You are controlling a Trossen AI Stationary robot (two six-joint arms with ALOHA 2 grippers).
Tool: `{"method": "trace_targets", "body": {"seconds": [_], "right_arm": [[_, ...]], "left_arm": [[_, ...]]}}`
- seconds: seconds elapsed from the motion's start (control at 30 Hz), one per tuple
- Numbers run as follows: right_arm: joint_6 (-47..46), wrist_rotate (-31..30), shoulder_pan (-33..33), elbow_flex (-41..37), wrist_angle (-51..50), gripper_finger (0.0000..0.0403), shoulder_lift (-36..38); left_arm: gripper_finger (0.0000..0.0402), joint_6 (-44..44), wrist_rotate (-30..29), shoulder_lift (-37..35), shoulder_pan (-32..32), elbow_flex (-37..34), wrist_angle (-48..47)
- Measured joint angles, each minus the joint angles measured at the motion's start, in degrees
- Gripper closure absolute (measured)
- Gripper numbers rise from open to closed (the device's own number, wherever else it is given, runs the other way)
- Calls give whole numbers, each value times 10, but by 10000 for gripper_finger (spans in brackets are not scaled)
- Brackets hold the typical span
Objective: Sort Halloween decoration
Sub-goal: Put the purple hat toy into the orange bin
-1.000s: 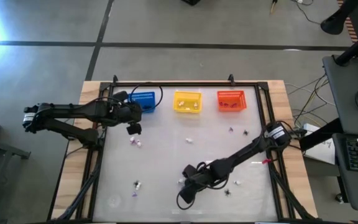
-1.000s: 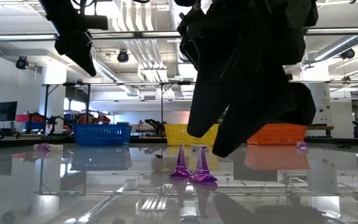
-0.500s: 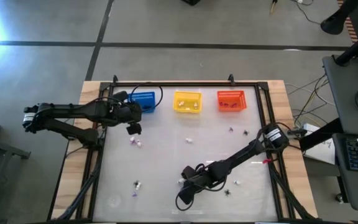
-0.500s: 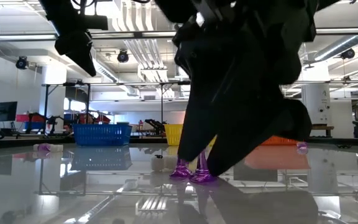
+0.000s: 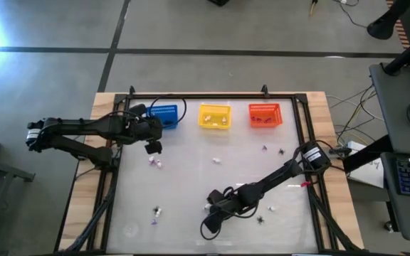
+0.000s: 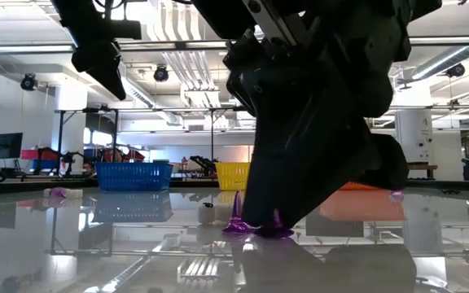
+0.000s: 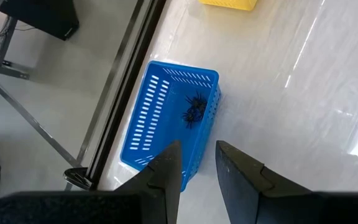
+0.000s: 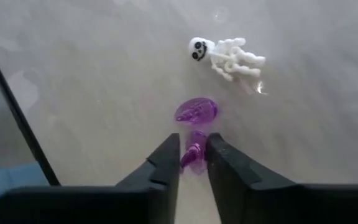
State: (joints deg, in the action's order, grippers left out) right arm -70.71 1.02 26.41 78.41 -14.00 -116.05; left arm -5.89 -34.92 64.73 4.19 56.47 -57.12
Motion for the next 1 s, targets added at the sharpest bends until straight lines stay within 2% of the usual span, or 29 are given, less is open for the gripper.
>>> {"method": "trace_targets", "body": {"seconds": [0.13,0.43,0.53,0.67,0.77,1.0], "right_arm": [[-18,6,0,0,-14,384,2],[-17,7,2,23,-48,393,19],[-13,-18,2,45,-127,393,42],[-17,-58,-9,64,-287,393,64],[-36,-66,-28,65,-381,393,89],[-35,-71,-70,59,-497,394,145]], "left_arm": [[320,0,0,0,0,0,0],[320,-6,0,0,0,0,-3],[320,-6,0,0,0,0,-5],[320,-6,3,0,0,0,-8],[320,1,30,0,0,0,-8],[320,12,44,0,0,0,-9]]}}
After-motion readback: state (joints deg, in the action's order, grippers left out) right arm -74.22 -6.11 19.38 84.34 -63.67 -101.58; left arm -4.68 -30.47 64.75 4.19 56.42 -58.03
